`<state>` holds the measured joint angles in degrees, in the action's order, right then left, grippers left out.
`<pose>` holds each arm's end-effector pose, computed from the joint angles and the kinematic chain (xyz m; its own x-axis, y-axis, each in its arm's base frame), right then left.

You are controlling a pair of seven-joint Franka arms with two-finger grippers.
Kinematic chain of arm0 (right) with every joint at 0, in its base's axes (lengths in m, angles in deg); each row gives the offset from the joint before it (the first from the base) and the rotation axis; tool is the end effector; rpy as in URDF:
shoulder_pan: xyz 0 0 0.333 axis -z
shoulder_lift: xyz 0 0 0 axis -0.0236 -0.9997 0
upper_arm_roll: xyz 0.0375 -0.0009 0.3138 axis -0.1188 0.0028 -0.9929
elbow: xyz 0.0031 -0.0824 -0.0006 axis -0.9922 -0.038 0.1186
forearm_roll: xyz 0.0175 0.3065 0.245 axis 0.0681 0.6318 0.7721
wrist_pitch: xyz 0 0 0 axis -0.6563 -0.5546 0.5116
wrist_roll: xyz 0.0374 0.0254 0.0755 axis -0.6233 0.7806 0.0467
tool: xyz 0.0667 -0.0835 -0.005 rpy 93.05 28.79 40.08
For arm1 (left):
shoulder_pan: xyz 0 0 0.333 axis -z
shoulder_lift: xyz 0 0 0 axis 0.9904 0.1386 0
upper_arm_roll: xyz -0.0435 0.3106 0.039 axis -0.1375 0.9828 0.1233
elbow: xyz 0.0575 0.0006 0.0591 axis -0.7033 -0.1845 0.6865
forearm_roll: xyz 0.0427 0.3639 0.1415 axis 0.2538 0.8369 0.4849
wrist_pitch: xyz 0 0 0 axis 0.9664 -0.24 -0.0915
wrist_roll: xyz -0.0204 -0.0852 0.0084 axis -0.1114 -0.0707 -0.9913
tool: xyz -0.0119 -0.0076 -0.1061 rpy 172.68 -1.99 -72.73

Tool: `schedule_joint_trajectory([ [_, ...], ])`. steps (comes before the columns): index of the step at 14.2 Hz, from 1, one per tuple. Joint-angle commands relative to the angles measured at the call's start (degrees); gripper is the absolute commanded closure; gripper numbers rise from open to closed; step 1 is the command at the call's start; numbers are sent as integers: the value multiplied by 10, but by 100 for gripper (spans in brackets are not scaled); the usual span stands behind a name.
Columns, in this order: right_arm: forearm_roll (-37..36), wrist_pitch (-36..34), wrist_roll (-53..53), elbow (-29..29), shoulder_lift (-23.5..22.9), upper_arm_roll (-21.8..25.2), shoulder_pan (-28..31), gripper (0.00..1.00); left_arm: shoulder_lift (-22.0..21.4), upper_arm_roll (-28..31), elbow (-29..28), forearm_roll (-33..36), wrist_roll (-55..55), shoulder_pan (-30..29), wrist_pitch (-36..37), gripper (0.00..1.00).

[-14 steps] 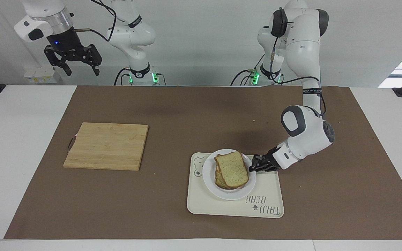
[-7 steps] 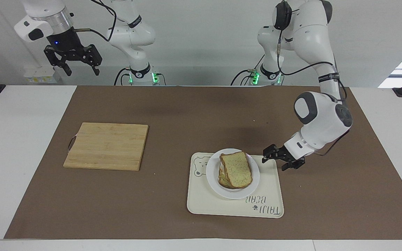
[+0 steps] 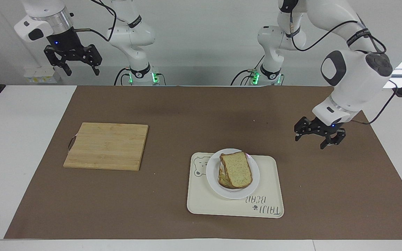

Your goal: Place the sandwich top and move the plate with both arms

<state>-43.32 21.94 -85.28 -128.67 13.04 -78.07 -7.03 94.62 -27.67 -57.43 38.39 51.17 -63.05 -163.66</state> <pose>0.5060 -0.0301 0.6763 1.0000 0.0000 -0.0054 -0.0001 -1.0000 -0.0082 0.6345 -0.0568 0.5414 0.9183 -0.3677 0.1464 -0.3743 -0.9271 0.0197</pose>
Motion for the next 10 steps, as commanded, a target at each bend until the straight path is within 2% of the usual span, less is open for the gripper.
schedule_joint_trajectory([
  [1, -2, 1, 13, 5, -2, -2, 3, 0, -29, 16, 31, 39, -1, -12, 65, 0],
  [4, -2, 1, 13, 5, -2, -2, 3, 0, -26, 32, 139, 36, 3, -38, 178, 0],
  [5, -2, 0, 13, 5, -2, -2, 3, 0, -26, 31, 157, 35, 4, -55, 205, 0],
  [10, -2, 1, 13, 6, -2, -2, 3, 0, -69, 31, 177, 32, 9, -85, 312, 0],
])
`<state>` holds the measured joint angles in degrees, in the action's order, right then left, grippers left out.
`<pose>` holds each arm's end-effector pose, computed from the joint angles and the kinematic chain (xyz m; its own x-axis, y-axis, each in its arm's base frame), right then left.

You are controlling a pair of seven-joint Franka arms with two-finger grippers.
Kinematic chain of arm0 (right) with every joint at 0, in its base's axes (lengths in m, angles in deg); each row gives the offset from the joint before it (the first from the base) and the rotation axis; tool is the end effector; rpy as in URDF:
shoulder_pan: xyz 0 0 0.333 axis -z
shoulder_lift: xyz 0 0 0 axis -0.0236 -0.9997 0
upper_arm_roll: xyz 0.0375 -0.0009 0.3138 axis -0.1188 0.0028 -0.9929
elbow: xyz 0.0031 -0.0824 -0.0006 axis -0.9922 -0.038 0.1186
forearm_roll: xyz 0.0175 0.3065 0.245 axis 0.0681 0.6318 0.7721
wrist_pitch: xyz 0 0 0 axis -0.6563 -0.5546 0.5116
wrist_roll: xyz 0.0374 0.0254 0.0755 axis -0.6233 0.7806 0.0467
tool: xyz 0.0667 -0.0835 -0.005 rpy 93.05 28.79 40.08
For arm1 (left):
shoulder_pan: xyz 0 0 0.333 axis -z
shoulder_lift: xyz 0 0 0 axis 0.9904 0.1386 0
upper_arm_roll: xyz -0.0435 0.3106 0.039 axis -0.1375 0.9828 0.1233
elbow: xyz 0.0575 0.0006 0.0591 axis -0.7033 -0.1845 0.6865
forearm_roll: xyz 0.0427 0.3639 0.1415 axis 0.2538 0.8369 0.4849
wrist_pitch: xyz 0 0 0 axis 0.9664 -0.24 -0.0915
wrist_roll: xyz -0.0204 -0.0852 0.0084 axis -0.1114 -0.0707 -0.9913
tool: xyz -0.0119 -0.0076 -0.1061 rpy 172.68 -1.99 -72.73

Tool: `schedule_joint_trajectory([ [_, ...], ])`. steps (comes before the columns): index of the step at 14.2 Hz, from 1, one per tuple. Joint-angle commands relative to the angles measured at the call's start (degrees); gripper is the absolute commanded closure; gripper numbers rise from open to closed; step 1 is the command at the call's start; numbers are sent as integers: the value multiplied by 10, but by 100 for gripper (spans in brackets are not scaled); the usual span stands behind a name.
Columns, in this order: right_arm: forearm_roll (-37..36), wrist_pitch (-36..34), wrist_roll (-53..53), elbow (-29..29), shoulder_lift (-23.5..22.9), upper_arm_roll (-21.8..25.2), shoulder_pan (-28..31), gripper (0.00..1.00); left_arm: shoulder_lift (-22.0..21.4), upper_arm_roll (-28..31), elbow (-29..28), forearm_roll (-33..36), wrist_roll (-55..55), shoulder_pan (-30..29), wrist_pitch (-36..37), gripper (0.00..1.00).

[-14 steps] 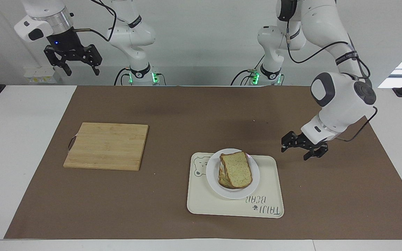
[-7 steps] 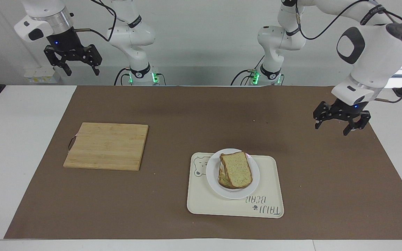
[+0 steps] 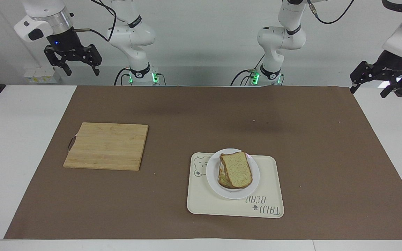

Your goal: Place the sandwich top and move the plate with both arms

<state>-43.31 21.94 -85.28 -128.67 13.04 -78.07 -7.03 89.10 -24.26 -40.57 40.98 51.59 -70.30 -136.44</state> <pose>0.5060 -0.0301 0.6763 1.0000 0.0000 -0.0054 0.0000 -1.0000 -0.0084 0.5646 0.0530 0.6935 0.9690 -0.2402 0.0582 -0.2420 -0.9699 0.0261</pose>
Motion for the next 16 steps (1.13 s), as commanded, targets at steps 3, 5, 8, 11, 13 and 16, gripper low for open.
schedule_joint_trajectory([
  [3, -2, 1, 13, 5, -2, -2, 3, 0, -41, -3, 4, -4, 4, -15, 75, 0],
  [5, -2, 0, 13, 6, -2, -2, 3, 0, -50, -3, -2, -3, -3, -15, 68, 0],
  [8, -2, 0, 13, 5, -2, -2, 3, 0, -50, -7, -2, 1, -2, -12, 63, 0],
  [11, -2, 1, 13, 5, -2, -2, 3, 0, -48, -9, -2, 4, -1, -8, 33, 0],
  [13, -2, 1, 13, 5, -2, -2, 3, 0, -45, -8, -2, 6, -2, -8, 29, 0],
  [16, -2, 1, 13, 6, -2, -2, 3, 0, -50, -12, -2, -1, -2, -41, 37, 0],
])
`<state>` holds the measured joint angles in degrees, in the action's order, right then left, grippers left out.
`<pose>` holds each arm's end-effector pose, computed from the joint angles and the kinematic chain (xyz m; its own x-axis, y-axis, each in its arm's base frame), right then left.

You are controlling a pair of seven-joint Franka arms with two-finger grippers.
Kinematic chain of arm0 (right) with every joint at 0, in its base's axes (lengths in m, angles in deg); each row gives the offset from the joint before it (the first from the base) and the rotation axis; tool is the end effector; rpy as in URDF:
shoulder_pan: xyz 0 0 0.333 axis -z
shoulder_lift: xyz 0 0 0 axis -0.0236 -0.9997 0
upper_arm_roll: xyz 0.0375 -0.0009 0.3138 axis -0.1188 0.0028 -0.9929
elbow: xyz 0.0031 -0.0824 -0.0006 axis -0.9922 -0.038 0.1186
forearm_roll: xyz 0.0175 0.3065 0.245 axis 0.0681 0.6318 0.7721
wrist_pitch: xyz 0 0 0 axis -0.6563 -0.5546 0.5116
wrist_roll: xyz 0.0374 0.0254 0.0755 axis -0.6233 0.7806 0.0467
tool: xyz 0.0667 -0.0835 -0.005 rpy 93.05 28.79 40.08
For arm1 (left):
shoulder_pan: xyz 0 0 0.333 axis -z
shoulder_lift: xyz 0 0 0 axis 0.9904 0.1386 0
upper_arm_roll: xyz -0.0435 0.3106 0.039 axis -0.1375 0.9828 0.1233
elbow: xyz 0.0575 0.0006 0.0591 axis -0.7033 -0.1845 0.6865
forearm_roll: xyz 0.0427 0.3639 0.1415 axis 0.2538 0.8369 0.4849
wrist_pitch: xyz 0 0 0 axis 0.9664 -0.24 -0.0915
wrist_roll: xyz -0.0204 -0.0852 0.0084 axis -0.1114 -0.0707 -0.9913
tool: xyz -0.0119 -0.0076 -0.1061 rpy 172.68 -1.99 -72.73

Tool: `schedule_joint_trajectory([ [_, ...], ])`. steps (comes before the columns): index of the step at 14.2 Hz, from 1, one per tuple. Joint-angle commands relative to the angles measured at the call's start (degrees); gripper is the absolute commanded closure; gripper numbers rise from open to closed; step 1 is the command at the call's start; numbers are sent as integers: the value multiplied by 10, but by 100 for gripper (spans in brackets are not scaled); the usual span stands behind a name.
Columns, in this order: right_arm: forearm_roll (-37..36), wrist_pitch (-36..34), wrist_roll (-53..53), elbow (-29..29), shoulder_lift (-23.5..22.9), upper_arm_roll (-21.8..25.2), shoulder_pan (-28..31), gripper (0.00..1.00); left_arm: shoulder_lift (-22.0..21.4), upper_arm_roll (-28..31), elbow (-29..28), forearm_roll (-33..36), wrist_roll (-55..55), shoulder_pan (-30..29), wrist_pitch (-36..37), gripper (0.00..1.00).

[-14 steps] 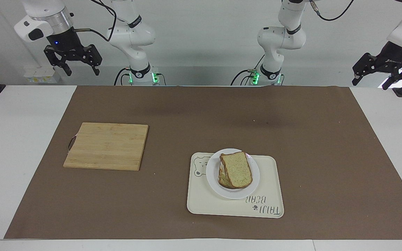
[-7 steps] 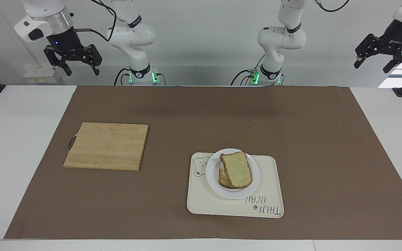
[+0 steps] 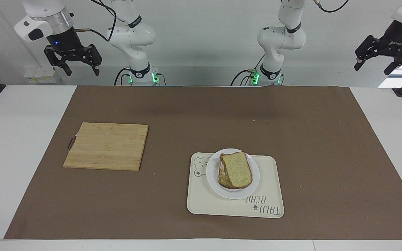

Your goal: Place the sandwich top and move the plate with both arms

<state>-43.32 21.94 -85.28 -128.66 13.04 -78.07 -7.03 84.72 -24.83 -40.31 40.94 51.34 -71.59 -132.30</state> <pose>0.5060 -0.0301 0.6764 1.0000 0.0000 -0.0052 -0.0001 -1.0000 -0.0082 0.5279 0.0642 0.7288 0.9714 -0.2265 0.0713 -0.2302 -0.9720 0.0480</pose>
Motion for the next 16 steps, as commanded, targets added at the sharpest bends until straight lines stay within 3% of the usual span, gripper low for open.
schedule_joint_trajectory([
  [1, -2, 1, 13, 5, -2, -2, 3, 0, -7, -12, -5, -1, 0, -42, -1, 0],
  [5, -2, 1, 13, 5, -2, -2, 3, 0, -12, -82, -5, 5, -1, -91, 17, 0],
  [16, -2, 1, 13, 5, -2, -2, 3, 0, -54, -125, -54, 25, -64, -96, 48, 0],
])
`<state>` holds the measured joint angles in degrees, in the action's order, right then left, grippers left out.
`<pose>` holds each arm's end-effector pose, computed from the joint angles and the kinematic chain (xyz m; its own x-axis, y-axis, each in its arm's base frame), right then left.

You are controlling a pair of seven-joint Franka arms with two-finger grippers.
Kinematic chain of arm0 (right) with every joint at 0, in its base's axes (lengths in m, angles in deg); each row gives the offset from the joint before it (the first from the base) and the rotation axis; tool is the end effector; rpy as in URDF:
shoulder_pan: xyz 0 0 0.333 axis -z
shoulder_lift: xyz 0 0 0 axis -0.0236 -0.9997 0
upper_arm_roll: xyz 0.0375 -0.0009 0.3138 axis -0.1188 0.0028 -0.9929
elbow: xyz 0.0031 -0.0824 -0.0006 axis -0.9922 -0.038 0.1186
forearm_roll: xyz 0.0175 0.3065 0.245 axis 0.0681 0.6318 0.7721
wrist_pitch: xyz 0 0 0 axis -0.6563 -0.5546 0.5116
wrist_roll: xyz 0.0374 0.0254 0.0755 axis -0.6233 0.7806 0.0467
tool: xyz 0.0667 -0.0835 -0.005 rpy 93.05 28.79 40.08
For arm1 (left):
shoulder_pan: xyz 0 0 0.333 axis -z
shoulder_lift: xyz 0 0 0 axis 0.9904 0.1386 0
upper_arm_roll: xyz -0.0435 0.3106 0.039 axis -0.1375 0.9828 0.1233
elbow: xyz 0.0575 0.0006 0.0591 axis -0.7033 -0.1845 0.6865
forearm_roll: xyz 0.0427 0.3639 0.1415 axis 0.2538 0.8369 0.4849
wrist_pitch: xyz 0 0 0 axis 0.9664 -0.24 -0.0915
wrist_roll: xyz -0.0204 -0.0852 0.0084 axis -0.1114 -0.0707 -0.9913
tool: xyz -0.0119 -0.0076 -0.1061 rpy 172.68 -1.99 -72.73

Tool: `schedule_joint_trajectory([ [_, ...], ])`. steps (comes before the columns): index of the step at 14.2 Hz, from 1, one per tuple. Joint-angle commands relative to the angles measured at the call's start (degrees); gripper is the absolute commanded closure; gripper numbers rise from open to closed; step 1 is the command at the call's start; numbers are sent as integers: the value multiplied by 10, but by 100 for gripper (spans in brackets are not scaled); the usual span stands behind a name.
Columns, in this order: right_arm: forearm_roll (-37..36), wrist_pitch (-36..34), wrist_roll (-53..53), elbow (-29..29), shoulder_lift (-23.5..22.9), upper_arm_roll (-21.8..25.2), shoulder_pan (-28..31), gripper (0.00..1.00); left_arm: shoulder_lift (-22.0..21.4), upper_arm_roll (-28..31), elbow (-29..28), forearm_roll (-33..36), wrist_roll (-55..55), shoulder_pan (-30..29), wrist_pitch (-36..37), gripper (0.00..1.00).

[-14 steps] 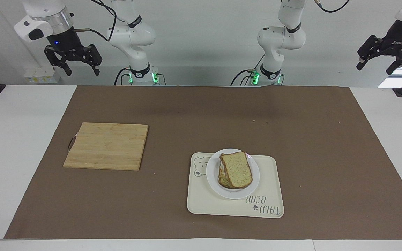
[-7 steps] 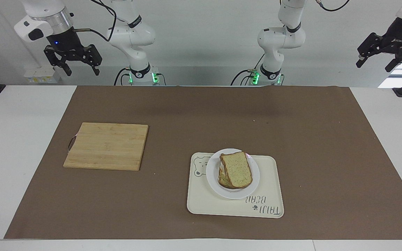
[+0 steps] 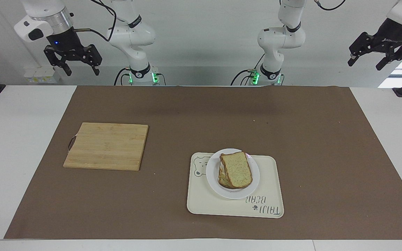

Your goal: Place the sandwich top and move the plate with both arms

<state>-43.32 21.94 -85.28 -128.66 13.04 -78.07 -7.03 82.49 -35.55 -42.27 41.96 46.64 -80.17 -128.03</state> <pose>0.5060 -0.0301 0.6764 1.0000 0.0000 -0.0052 -0.0001 -1.0000 -0.0082 0.5096 0.0487 0.7266 0.9831 -0.1828 -0.0032 -0.1822 -0.9810 0.0675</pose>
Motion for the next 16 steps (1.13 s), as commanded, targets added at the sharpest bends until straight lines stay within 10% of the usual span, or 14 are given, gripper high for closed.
schedule_joint_trajectory([
  [1, -2, 1, 13, 5, -2, -2, 3, 0, -33, -18, -35, 17, -17, -10, 5, 0],
  [16, -2, 1, 13, 5, -2, -2, 3, 0, -36, -19, -46, 30, -14, -4, -29, 0],
])
